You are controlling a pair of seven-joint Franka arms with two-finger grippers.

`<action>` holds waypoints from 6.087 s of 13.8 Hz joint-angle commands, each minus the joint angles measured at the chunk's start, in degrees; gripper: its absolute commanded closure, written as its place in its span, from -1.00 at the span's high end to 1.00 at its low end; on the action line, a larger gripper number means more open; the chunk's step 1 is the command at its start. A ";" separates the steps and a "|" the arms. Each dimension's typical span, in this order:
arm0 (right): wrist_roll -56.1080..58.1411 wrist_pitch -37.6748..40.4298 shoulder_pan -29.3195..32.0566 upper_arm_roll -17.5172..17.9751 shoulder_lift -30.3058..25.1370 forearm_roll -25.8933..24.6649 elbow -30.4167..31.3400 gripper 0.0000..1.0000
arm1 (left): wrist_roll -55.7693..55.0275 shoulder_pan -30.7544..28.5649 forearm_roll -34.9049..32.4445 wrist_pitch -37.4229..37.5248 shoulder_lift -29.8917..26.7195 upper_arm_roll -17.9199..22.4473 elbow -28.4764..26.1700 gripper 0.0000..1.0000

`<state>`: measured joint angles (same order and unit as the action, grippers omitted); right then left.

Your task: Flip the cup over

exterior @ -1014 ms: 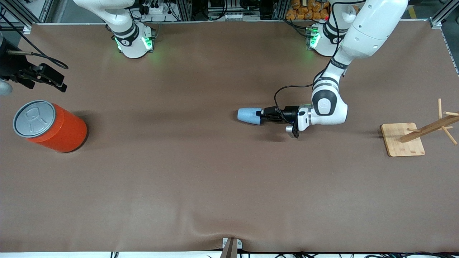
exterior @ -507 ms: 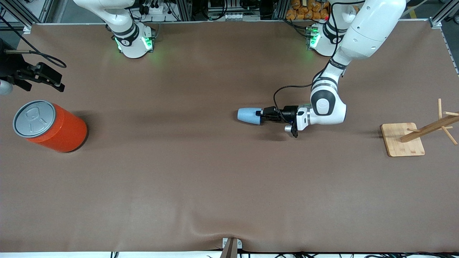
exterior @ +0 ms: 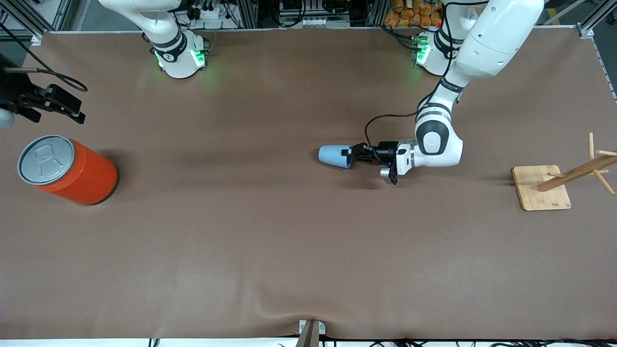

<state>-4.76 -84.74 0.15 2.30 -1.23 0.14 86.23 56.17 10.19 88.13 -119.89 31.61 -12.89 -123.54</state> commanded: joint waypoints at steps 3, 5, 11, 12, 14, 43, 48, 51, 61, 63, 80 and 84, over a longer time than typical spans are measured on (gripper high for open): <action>0.98 0.10 1.08 0.25 -0.79 0.03 0.87 1.00 | -0.18 -0.08 1.60 -2.01 -1.37 0.32 1.28 -1.00; 0.98 0.10 1.08 0.25 -0.79 0.03 0.87 1.00 | -2.28 -0.51 1.08 -2.36 -2.60 0.58 2.07 -1.00; 0.98 0.10 1.08 0.25 -0.79 0.12 0.87 1.00 | -19.57 -4.90 -16.63 -2.45 -9.53 0.94 4.27 -1.00; 0.98 0.10 1.08 0.25 -0.79 0.03 0.87 1.00 | -23.17 -6.30 -21.72 -2.45 -11.29 0.94 4.45 -1.00; 0.98 0.10 1.26 0.16 -0.79 0.12 0.87 1.00 | -28.90 -8.42 -30.08 -2.19 -14.80 0.94 4.36 -1.00; 0.98 0.63 1.70 0.07 -0.71 0.38 1.05 1.00 | -61.71 -15.99 -91.12 -20.11 -15.00 0.06 2.61 -1.00; 0.98 0.63 1.79 -0.02 -0.79 0.65 1.14 1.00 | -61.62 -15.99 -91.12 -20.21 -14.38 0.32 2.61 -1.00; 0.98 0.63 1.96 -0.02 -0.79 0.74 1.14 1.00 | -61.79 -15.99 -91.12 -20.03 -14.29 0.32 2.96 -0.08; 1.07 0.98 2.32 -0.02 -0.71 0.74 1.14 1.00 | -60.83 -16.51 -91.12 8.92 -17.19 0.50 20.94 1.00; 1.07 0.98 2.32 -0.02 -0.71 0.74 1.14 1.00 | -60.31 -18.70 -91.21 15.63 -17.19 0.41 26.57 1.00; 1.16 0.80 2.75 -0.10 -0.53 2.49 1.14 1.00 | -60.83 -20.29 -90.15 31.22 -31.42 -2.05 35.14 1.00; 1.16 0.89 2.75 -0.10 -0.53 2.49 1.14 1.00 | -62.41 -20.38 -90.15 30.68 -32.84 -2.05 34.51 1.00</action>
<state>-4.74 -83.93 1.38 1.50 -1.20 1.37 86.77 -5.02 -9.93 -1.68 -88.00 0.60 -14.86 -87.28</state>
